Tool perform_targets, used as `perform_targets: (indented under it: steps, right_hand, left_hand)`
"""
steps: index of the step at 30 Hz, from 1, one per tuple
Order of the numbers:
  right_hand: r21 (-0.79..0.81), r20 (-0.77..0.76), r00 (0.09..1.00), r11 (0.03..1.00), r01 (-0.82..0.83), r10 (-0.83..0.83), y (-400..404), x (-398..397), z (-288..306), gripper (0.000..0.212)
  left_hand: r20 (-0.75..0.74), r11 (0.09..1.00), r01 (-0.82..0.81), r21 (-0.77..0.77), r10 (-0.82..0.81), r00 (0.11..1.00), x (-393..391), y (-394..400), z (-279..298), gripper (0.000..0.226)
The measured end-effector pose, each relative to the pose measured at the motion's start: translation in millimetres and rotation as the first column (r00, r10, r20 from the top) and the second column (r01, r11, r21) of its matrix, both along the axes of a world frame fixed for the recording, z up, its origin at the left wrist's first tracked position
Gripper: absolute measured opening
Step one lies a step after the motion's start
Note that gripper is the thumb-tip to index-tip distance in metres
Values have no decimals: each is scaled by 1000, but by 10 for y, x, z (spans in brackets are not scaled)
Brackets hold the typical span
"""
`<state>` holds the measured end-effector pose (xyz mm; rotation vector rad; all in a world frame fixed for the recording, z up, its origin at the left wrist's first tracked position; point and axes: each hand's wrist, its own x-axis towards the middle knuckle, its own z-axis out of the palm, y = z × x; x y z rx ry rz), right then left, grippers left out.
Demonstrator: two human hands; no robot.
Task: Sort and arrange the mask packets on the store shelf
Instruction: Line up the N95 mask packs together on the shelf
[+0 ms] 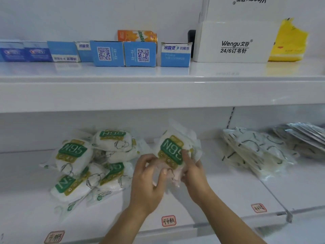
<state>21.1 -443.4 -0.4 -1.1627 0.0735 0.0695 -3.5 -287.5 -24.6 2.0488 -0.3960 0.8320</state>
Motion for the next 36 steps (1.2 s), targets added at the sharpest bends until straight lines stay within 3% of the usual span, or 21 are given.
perform_targets:
  steps: [2,4,6,7,9,12,14,16,17,18,20,22,25,27,29,34,36]
  right_hand:
    - [31,-71,996,999,-43,45,-143,7,19,38]
    - [-22,-89,988,991,-130,128,-274,-3,41,45]
    - [-143,-70,982,972,-184,176,-355,-11,49,40]
    - [-214,-44,983,959,-185,180,-379,-18,74,29]
    - [-333,27,989,934,-130,147,-415,43,143,13]
    - [-524,51,998,850,60,-39,-573,452,66,32]
    - [-768,68,991,628,125,-115,-694,860,-75,47]
    - [-907,-61,995,421,-23,-77,-723,1215,-182,87]
    - [-922,-124,990,377,-90,-68,-707,1359,-214,93]
    - [-924,-175,984,351,-151,-39,-680,1429,-184,84]
    - [-915,-258,965,311,-258,40,-643,1525,-92,42]
    - [-889,-305,947,329,-320,98,-676,1555,-32,17]
    - [-816,-294,925,441,-374,240,-799,1559,-63,21]
    - [-753,-146,938,579,-312,316,-873,1631,-206,36]
    - [-695,10,970,699,-168,243,-880,1663,-278,47]
    - [-651,56,973,747,-134,223,-762,1714,-424,52]
    - [-635,76,975,764,-113,208,-684,1762,-444,63]
  left_hand:
    - [-116,982,-72,-174,52,992,82,-10,48,42]
    - [-382,874,-6,-486,-206,901,124,-59,167,53]
    - [-486,695,-18,-719,-485,727,170,-105,171,51]
    - [-504,671,-52,-740,-502,703,179,-116,142,45]
    - [-504,642,-135,-754,-435,746,187,-111,43,28]
    - [-499,582,-241,-776,-334,800,196,-83,-69,14]
    - [-505,588,-246,-770,-328,798,193,-93,-90,15]
    - [-522,642,-225,-733,-319,791,184,-114,-115,17]
    - [-528,666,-215,-714,-311,790,177,-127,-116,17]
    - [-532,682,-212,-700,-299,792,170,-133,-125,16]
    - [-533,680,-222,-699,-288,795,151,-122,-135,16]
    - [-532,662,-225,-715,-306,790,121,-102,-135,19]
    - [-535,714,-122,-690,-390,749,67,-81,-131,31]
    - [-564,785,-8,-619,-438,700,33,-85,-128,49]
    - [-585,816,39,-577,-447,677,23,-91,-138,48]
    - [-560,785,-54,-618,-390,731,29,-95,-119,54]
    - [-562,778,-95,-621,-357,746,32,-105,-95,44]
